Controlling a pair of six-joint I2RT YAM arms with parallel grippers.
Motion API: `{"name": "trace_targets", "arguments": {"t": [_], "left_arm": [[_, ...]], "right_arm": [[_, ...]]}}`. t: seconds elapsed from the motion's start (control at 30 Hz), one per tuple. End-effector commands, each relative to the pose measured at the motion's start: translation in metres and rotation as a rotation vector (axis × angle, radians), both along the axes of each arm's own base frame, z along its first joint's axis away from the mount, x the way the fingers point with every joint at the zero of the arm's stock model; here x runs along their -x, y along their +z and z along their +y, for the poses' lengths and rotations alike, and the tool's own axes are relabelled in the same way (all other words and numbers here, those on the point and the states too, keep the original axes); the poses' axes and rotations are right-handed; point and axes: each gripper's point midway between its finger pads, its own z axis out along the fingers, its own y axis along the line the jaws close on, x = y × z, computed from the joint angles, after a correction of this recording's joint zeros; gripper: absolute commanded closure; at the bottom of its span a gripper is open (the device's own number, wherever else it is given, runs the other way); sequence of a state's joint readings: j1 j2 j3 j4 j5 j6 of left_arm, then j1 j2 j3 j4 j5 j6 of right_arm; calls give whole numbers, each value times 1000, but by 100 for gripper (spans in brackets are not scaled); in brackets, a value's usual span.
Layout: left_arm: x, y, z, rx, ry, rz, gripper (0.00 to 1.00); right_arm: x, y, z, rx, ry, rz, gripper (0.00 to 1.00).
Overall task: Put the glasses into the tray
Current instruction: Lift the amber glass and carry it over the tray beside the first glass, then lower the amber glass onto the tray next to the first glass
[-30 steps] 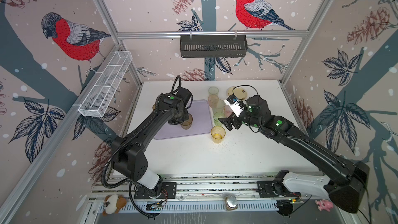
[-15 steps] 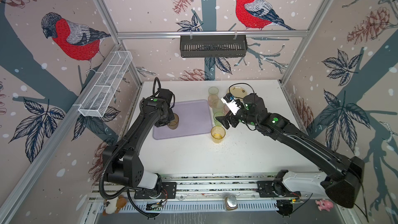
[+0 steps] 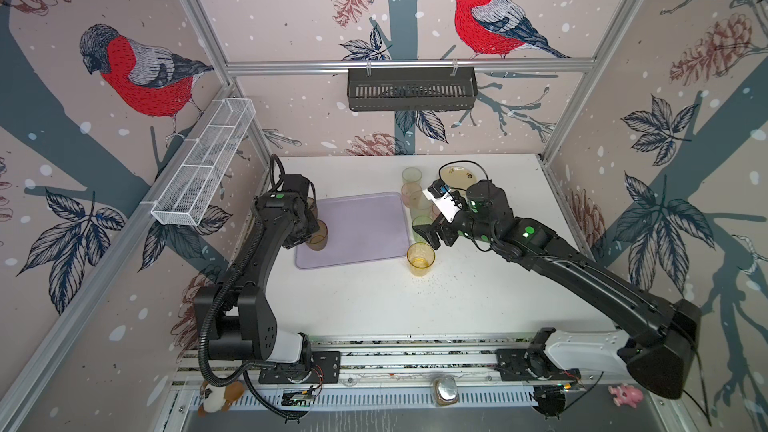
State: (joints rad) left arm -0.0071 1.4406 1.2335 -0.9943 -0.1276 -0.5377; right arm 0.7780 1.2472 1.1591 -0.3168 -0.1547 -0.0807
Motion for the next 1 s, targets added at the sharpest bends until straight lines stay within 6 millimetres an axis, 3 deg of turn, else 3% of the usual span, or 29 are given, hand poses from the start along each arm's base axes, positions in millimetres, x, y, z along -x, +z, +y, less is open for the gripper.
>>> {"name": "trace_targets", "arguments": {"t": [0.0, 0.37, 0.4, 0.97], "left_arm": [[-3, 2, 8, -11, -7, -13, 100], [-9, -6, 29, 9, 36, -15, 100], [-9, -7, 29, 12, 36, -15, 100], [-9, -31, 35, 37, 60, 8, 100]], "right_arm": [[-1, 8, 4, -24, 6, -19, 1], [0, 12, 6, -40, 17, -23, 1], [-3, 2, 9, -23, 16, -7, 1], [-4, 0, 10, -22, 17, -6, 1]]}}
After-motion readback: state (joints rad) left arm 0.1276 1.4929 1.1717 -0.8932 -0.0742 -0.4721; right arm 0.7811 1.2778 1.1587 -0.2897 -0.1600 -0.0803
